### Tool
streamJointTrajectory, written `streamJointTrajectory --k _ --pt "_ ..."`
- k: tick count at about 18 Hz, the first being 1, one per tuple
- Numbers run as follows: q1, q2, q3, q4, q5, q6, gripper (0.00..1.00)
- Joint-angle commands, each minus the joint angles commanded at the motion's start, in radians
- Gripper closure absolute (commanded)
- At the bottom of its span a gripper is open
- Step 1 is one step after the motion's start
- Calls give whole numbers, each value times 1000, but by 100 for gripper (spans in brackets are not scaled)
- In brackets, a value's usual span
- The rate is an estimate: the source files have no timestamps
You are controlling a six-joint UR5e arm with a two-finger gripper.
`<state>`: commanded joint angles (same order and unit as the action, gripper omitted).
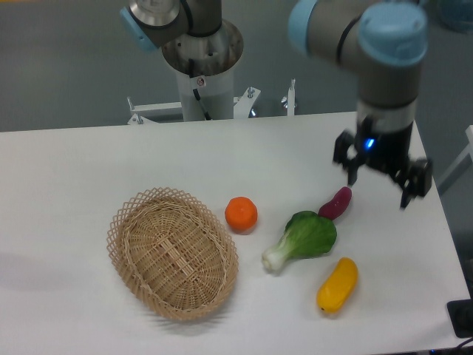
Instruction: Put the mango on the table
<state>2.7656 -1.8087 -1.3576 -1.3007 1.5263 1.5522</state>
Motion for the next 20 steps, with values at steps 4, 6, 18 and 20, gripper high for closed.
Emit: streamJointTrajectory --k 4,6,18,20 --pt "66 18 2 -60 -6 185 0" --pt "91 23 0 -75 -6 253 0" --pt "103 34 0 -101 -61 264 0" --pt "103 34 0 -101 -63 264 0"
